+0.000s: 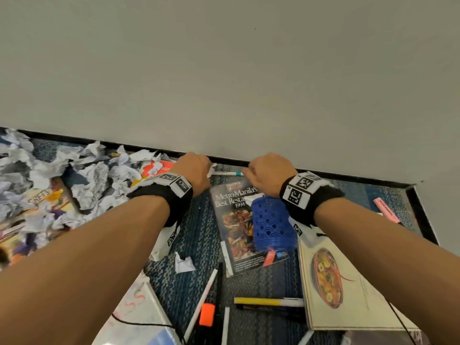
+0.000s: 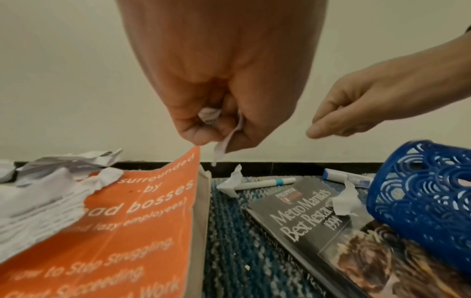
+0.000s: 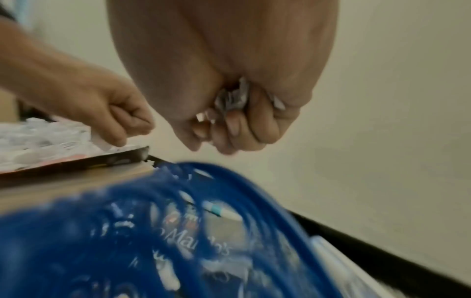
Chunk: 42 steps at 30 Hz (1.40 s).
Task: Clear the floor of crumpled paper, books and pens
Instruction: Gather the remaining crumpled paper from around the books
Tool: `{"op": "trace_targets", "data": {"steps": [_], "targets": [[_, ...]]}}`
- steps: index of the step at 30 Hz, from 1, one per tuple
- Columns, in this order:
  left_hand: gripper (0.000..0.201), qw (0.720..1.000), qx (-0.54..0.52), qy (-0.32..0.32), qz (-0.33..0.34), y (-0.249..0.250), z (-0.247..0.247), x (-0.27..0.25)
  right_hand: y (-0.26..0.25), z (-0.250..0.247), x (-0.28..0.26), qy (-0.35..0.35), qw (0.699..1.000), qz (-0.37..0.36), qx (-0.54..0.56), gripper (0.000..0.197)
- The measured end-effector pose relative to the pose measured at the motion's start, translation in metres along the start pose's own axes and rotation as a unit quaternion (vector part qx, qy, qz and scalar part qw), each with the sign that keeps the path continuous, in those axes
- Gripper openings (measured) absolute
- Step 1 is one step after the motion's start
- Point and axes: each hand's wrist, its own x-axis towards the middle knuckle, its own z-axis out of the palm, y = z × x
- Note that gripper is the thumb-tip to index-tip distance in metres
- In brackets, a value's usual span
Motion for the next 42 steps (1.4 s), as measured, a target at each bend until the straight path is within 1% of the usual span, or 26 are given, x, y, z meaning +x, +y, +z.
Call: {"op": "trace_targets", "data": {"steps": [2,4,5,7,8,9,11,13,14,15,17,20,22,24,25,26,27,28,29,31,32,34,36,39,40,42], "targets": [[0.005,1.0,-0.013,-0.011,0.005,-0.001,-0.005,-0.005,-0.016,-0.001,0.003,-0.055,0.996,-0.023,-0.064,0.039],[0.005,0.999,-0.026,-0.015,0.01,-0.001,-0.01,-0.011,-0.022,0.008,0.002,-0.102,0.989,-0.035,-0.106,0.035],[0.006,0.999,-0.038,-0.013,0.011,-0.002,-0.01,-0.012,-0.02,0.014,0.0,-0.113,0.987,-0.031,-0.114,0.04],[0.016,0.998,-0.057,-0.009,0.007,-0.008,-0.008,-0.016,-0.011,0.024,-0.004,-0.132,0.984,-0.017,-0.122,0.055],[0.018,0.998,-0.059,-0.006,0.012,-0.011,-0.006,-0.02,-0.006,0.028,-0.007,-0.143,0.98,-0.015,-0.134,0.056],[0.016,0.998,-0.052,-0.004,0.02,-0.013,-0.002,-0.024,0.0,0.031,-0.008,-0.153,0.976,-0.018,-0.152,0.052],[0.011,0.998,-0.022,-0.015,0.052,-0.012,0.005,-0.035,0.007,0.035,-0.012,-0.171,0.969,-0.025,-0.179,0.035],[0.013,0.994,-0.01,-0.064,0.087,-0.008,0.017,-0.05,0.007,0.033,-0.014,-0.171,0.969,-0.027,-0.176,0.027],[0.017,0.99,0.008,-0.097,0.106,-0.006,0.021,-0.058,0.005,0.031,-0.014,-0.149,0.976,-0.027,-0.158,0.026],[0.027,0.983,0.045,-0.129,0.122,-0.005,0.023,-0.064,0.001,0.028,-0.014,-0.116,0.984,-0.026,-0.132,0.029],[0.052,0.968,0.132,-0.166,0.133,-0.006,0.023,-0.074,-0.009,0.021,-0.008,-0.064,0.993,-0.033,-0.09,0.038],[0.084,0.949,0.205,-0.163,0.175,-0.005,0.021,-0.088,-0.029,0.014,0.008,-0.041,0.995,-0.04,-0.087,0.048],[0.092,0.935,0.244,-0.147,0.21,-0.001,0.029,-0.1,-0.043,0.014,0.018,-0.035,0.994,-0.037,-0.094,0.04],[0.081,0.925,0.268,-0.153,0.22,0.0,0.044,-0.112,-0.056,0.017,0.025,-0.036,0.997,-0.022,-0.06,0.027],[0.068,0.922,0.274,-0.163,0.219,-0.001,0.051,-0.117,-0.063,0.019,0.027,-0.037,0.998,-0.02,-0.046,0.031],[0.054,0.925,0.265,-0.167,0.217,-0.004,0.057,-0.123,-0.069,0.022,0.031,-0.042,0.998,-0.025,-0.045,0.041],[0.044,0.935,0.238,-0.164,0.207,-0.006,0.061,-0.129,-0.074,0.026,0.034,-0.046,0.997,-0.039,-0.054,0.052],[0.039,0.948,0.203,-0.155,0.192,-0.01,0.064,-0.133,-0.078,0.03,0.038,-0.05,0.995,-0.057,-0.067,0.06],[0.035,0.964,0.152,-0.139,0.167,-0.015,0.065,-0.138,-0.081,0.033,0.041,-0.058,0.992,-0.075,-0.081,0.063],[0.027,0.991,0.024,-0.085,0.106,-0.023,0.06,-0.149,-0.085,0.036,0.046,-0.077,0.987,-0.095,-0.105,0.054],[0.023,0.995,-0.03,-0.041,0.083,-0.028,0.053,-0.154,-0.087,0.034,0.047,-0.086,0.985,-0.096,-0.116,0.046],[0.019,0.992,-0.102,0.038,0.064,-0.039,0.04,-0.162,-0.09,0.029,0.048,-0.106,0.981,-0.082,-0.138,0.031],[0.017,0.985,-0.151,0.07,0.047,-0.049,0.03,-0.165,-0.093,0.024,0.046,-0.136,0.975,-0.055,-0.17,0.027],[0.017,0.986,-0.155,0.06,0.028,-0.057,0.026,-0.166,-0.09,0.021,0.038,-0.178,0.963,-0.018,-0.2,0.03],[0.018,0.987,-0.152,0.049,0.028,-0.056,0.027,-0.167,-0.088,0.02,0.035,-0.179,0.962,-0.013,-0.204,0.03],[0.018,0.986,-0.158,0.035,0.041,-0.052,0.032,-0.17,-0.081,0.016,0.027,-0.145,0.969,-0.014,-0.202,0.027]]}}
